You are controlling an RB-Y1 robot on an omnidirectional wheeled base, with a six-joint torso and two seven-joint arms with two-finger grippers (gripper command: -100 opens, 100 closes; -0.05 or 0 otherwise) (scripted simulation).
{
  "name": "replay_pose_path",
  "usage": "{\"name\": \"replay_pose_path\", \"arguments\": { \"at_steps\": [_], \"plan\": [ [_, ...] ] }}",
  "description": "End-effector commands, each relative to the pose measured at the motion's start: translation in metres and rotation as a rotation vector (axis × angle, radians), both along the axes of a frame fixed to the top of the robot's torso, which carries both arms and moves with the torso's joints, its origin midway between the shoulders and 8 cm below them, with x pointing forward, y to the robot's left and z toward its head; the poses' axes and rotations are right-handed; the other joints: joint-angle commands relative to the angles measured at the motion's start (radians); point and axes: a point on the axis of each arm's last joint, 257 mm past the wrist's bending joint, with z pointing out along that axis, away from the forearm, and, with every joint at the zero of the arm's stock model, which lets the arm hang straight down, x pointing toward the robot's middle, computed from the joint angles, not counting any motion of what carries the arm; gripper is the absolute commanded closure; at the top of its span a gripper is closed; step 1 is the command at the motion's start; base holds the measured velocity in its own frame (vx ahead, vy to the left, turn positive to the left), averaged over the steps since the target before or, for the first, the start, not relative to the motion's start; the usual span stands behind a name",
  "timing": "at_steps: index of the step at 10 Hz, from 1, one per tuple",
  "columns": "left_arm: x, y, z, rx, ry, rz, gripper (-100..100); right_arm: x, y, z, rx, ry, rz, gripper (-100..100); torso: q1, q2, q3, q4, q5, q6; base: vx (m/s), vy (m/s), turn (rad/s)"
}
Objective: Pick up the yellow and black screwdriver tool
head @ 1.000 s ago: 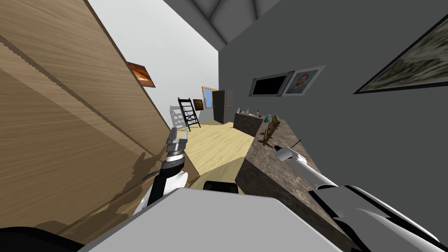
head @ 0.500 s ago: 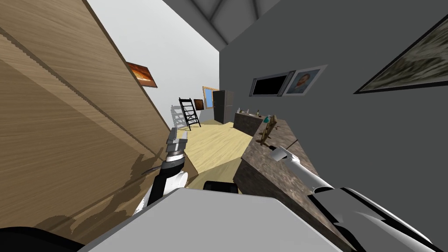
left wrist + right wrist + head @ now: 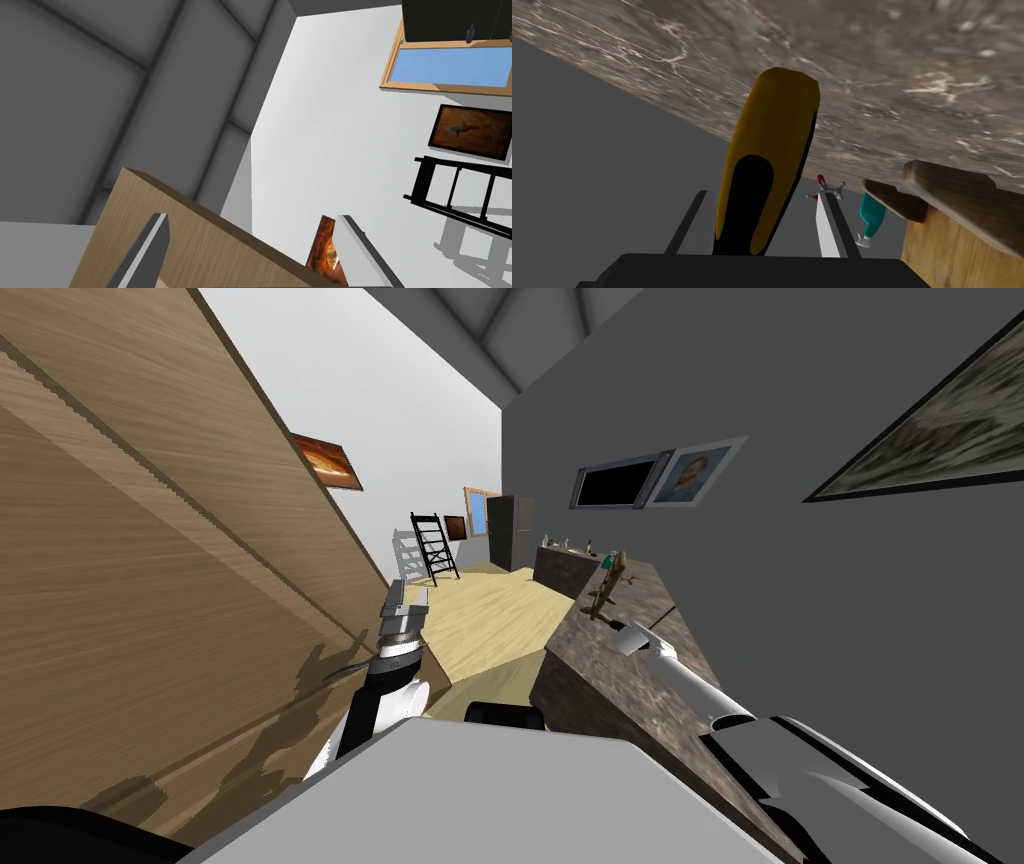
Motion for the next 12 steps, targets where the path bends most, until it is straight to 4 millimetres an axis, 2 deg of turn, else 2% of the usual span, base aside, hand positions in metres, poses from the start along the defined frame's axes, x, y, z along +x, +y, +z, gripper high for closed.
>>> {"name": "replay_pose_path", "arguments": {
  "at_steps": [1, 4, 5, 6, 7, 8, 9, 10, 11, 12],
  "plan": [
    [0.000, 0.000, 0.000, 0.000, 0.000, 0.000, 0, 0.000, 0.000, 0.000, 0.000, 0.000, 0.000, 100, 0.000, 0.000, 0.000, 0.000, 0.000, 0.000, -0.001, -0.005, -0.021],
    [0.000, 0.000, 0.000, 0.000, 0.000, 0.000, 0, 0.001, 0.000, 0.002, 0.002, -0.007, -0.001, 100, 0.001, -0.004, -0.004, -0.003, 0.000, -0.001, 0.000, 0.000, 0.000],
    [0.000, 0.000, 0.000, 0.000, 0.000, 0.000, 0, 0.001, 0.000, 0.002, 0.002, -0.008, -0.001, 0, 0.001, -0.005, -0.004, -0.003, 0.000, -0.001, 0.000, 0.000, 0.000],
    [0.000, 0.000, 0.000, 0.000, 0.000, 0.000, 0, -0.002, -0.011, 0.002, -0.001, 0.007, 0.006, 100, 0.001, -0.005, -0.004, -0.003, 0.000, -0.001, 0.022, 0.088, -0.056],
    [0.000, 0.000, 0.000, 0.000, 0.000, 0.000, 0, -0.001, -0.022, 0.006, -0.003, 0.013, 0.009, 100, 0.006, -0.006, -0.005, -0.004, 0.001, 0.000, 0.021, 0.174, -0.096],
    [0.000, 0.000, 0.000, 0.000, 0.000, 0.000, 0, -0.001, -0.024, 0.004, -0.002, 0.011, 0.016, 100, 0.011, -0.006, -0.005, -0.004, 0.002, -0.001, 0.029, 0.142, -0.033],
    [0.000, 0.000, 0.000, 0.000, 0.000, 0.000, 0, -0.003, -0.037, 0.007, -0.004, 0.018, 0.015, 100, 0.011, -0.006, -0.005, -0.004, 0.002, -0.002, 0.069, 0.119, -0.024],
    [0.000, 0.000, 0.000, 0.000, 0.000, 0.000, 0, 0.000, -0.036, 0.007, -0.003, 0.012, 0.026, 100, 0.010, -0.009, -0.006, -0.004, 0.002, -0.002, 0.039, 0.084, -0.025],
    [0.000, 0.000, 0.000, 0.000, 0.000, 0.000, 0, -0.003, -0.050, 0.010, -0.005, 0.018, 0.025, 100, 0.008, -0.008, -0.006, -0.004, 0.002, -0.002, 0.031, 0.091, -0.029],
    [0.000, 0.000, 0.000, 0.000, 0.000, 0.000, 0, 0.000, -0.049, 0.010, -0.004, 0.012, 0.035, 100, 0.008, -0.008, -0.006, -0.004, 0.002, -0.001, 0.020, 0.089, -0.039]
  ]
}}
